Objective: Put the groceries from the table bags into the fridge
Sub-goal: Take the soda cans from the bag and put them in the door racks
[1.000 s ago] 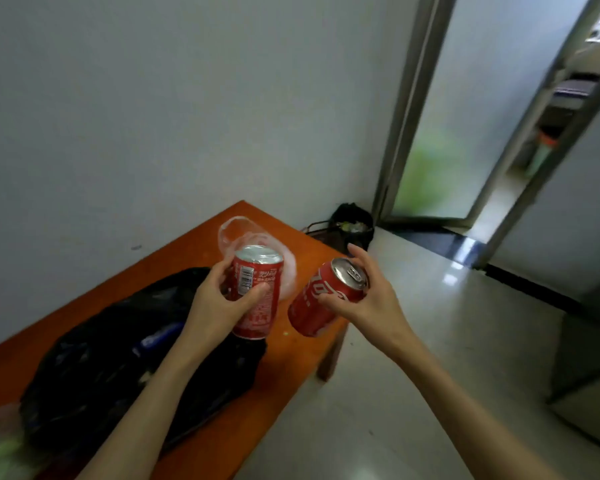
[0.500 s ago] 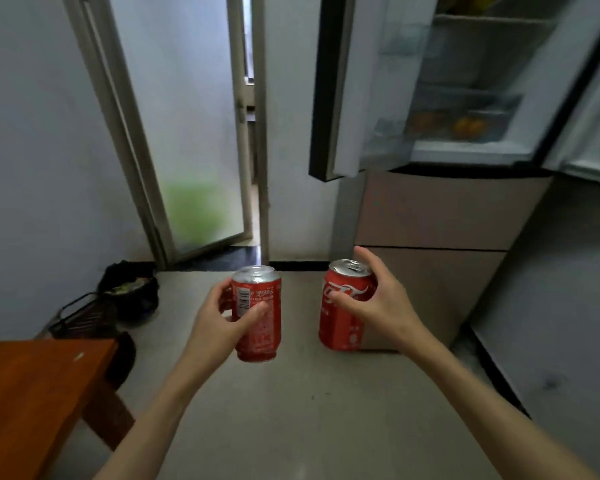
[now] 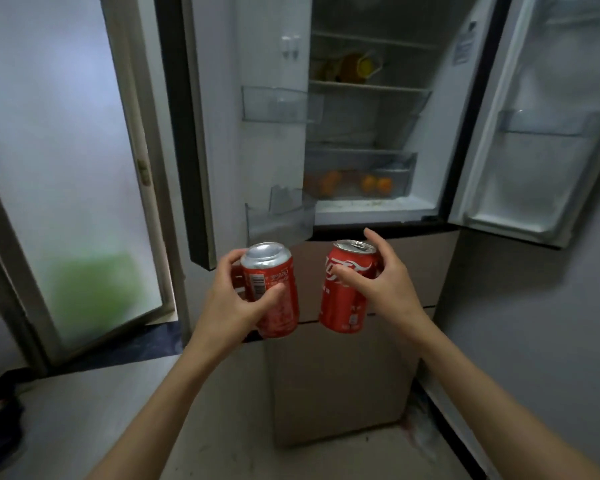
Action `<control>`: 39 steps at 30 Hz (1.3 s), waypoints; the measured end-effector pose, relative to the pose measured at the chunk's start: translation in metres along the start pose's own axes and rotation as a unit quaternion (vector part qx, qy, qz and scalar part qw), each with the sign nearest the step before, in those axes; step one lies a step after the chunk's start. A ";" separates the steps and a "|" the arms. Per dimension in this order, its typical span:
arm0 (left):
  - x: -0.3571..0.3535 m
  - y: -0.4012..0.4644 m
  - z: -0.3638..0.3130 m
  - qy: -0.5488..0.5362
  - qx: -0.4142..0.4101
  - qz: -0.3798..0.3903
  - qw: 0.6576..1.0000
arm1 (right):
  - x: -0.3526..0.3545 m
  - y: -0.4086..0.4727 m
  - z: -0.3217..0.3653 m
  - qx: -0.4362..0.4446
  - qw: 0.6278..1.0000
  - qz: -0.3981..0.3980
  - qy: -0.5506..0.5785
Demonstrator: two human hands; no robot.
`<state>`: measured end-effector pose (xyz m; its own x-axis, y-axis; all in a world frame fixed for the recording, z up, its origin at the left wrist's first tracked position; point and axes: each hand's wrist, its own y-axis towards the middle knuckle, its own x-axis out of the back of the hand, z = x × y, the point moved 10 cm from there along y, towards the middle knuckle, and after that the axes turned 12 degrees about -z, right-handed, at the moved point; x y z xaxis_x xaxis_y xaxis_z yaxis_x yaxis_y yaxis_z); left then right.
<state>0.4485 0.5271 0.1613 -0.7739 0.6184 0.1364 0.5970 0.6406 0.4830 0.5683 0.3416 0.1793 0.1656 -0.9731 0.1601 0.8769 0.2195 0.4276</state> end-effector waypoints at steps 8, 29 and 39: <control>-0.046 0.131 -0.054 0.047 -0.112 -0.049 0.991 | -0.022 0.151 0.020 0.039 0.995 0.000 0.091; -0.084 0.201 0.002 0.360 0.010 -0.242 0.901 | -0.141 0.280 -0.025 0.165 0.950 0.243 0.101; -0.080 0.198 0.027 0.440 0.074 -0.231 0.865 | -0.161 0.273 -0.039 0.264 0.908 0.325 -0.023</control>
<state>0.6349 0.6171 0.2224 -0.7599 -0.2627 0.5945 0.1512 0.8181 0.5548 0.7985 0.5558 0.2352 0.5413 -0.6245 0.5630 0.2598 0.7611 0.5944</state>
